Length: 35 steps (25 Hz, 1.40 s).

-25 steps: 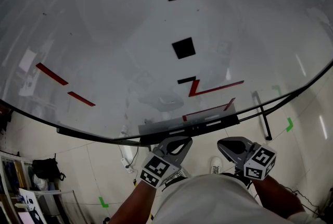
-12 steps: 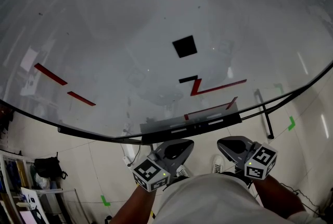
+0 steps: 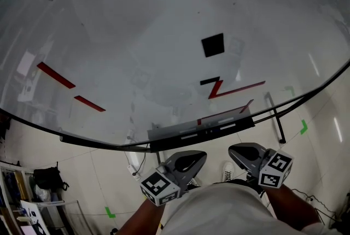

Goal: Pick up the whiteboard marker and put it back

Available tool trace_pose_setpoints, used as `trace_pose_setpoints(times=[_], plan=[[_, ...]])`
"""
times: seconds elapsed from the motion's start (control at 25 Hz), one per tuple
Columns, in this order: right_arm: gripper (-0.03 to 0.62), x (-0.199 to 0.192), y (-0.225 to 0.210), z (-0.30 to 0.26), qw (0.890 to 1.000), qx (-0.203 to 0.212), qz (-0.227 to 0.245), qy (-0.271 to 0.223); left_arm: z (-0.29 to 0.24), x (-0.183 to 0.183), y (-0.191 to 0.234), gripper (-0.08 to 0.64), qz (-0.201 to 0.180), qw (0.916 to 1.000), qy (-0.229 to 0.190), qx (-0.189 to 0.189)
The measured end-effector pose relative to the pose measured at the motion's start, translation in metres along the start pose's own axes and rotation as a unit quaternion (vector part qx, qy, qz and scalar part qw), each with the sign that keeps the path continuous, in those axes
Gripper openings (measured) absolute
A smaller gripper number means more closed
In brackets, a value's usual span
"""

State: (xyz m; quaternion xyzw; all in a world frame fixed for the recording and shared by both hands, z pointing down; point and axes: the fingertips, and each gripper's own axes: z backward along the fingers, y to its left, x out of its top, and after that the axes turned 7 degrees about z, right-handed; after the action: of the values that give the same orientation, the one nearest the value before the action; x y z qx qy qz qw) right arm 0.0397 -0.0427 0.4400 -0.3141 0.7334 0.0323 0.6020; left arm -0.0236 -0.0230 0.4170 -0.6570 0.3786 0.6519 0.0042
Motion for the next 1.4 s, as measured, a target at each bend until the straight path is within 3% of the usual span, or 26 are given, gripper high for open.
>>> trace_pose_setpoints(times=[0.48,0.64,1.0,1.08,1.4], plan=[[0.002,-0.015,0.041,-0.002,0.999,-0.042,0.004,0.005,0.017,-0.021,-0.014,0.015,-0.017,0.9982,0.022,-0.053],[0.002,-0.016,0.053,0.004,0.999,-0.042,0.008,0.000,0.021,-0.026,-0.019,0.015,-0.020,0.9980,0.025,-0.055],[0.002,-0.004,0.059,0.036,0.998,0.030,0.056,-0.018,0.018,-0.018,-0.045,0.015,0.006,0.9997,-0.023,0.006],[0.002,-0.006,0.056,0.048,0.997,0.043,0.066,-0.014,0.016,-0.016,-0.052,0.015,-0.002,0.9991,-0.028,0.031],[0.002,-0.014,0.051,0.093,0.994,0.092,0.050,-0.021,0.000,-0.044,-0.089,0.015,-0.011,0.9933,-0.036,0.110]])
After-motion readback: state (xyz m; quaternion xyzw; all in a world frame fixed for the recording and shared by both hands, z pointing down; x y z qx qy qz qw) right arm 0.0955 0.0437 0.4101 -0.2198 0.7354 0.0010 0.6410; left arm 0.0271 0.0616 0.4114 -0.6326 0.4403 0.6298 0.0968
